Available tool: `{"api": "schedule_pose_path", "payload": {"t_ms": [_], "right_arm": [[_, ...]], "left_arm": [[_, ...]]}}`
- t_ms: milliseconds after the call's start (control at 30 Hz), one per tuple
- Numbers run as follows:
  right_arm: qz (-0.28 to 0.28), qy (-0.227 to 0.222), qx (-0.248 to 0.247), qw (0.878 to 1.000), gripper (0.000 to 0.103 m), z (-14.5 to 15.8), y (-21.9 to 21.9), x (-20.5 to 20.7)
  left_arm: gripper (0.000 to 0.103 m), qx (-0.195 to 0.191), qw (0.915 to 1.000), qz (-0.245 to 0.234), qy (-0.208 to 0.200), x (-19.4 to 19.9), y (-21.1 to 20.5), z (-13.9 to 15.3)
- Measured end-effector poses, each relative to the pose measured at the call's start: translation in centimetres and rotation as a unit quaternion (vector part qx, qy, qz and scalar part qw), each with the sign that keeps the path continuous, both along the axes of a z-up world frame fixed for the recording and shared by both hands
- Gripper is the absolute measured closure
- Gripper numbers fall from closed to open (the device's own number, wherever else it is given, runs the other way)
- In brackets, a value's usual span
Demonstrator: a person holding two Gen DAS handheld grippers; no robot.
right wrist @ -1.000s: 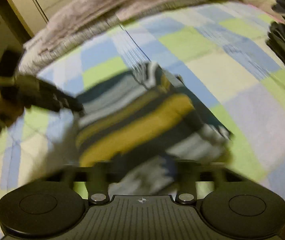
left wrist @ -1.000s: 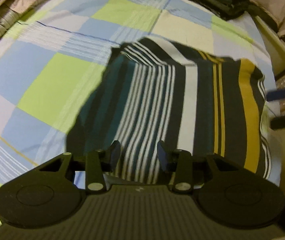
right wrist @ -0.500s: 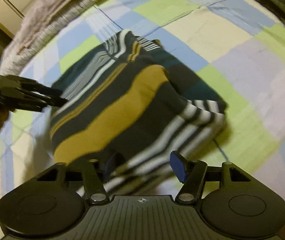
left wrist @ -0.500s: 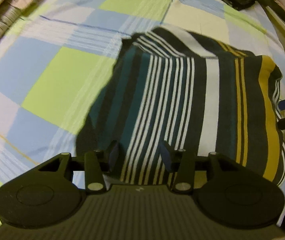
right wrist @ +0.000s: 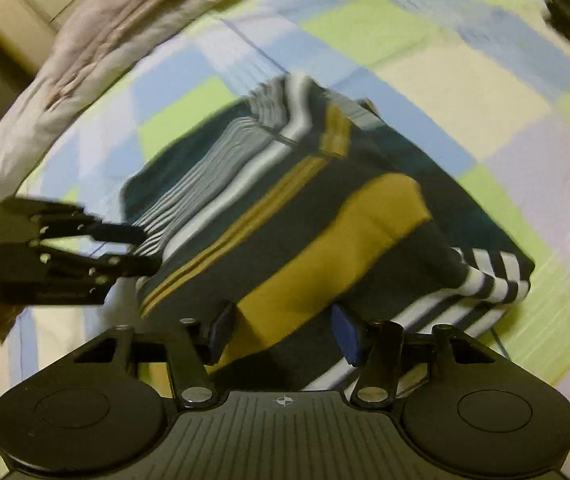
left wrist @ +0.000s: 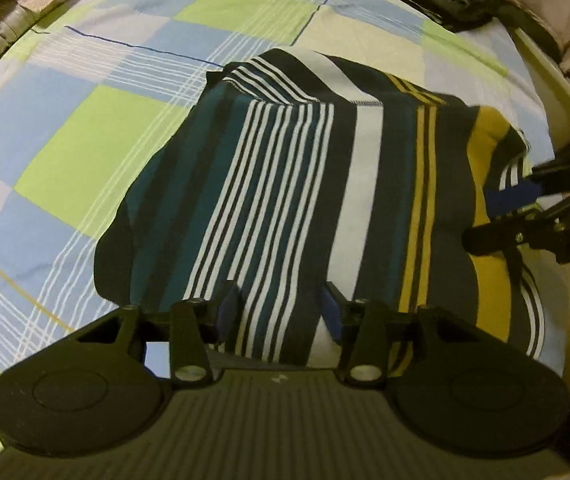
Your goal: Fold clothes
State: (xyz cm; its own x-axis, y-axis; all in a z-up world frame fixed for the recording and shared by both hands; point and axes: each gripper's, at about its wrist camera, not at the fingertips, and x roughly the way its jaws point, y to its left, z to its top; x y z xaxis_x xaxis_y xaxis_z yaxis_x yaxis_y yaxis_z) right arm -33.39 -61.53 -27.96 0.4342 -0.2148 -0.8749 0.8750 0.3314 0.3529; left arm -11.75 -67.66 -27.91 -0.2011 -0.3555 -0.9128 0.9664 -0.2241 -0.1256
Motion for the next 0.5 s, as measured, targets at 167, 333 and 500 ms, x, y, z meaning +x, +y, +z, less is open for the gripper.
{"api": "schedule_pose_path", "payload": {"t_ms": [167, 333, 500], "right_arm": [[0.011, 0.017, -0.005, 1.0, 0.05, 1.2, 0.5, 0.2], [0.027, 0.033, -0.018, 0.999, 0.05, 2.7, 2.2, 0.9], [0.079, 0.054, -0.043, 0.994, 0.05, 3.9, 5.3, 2.6]], "left_arm": [[0.06, -0.003, 0.9999, -0.014, -0.006, -0.1, 0.3, 0.1], [0.06, -0.004, 0.9997, -0.019, -0.01, -0.2, 0.4, 0.2], [0.06, -0.008, 0.9995, -0.025, -0.016, -0.3, 0.5, 0.4]]}}
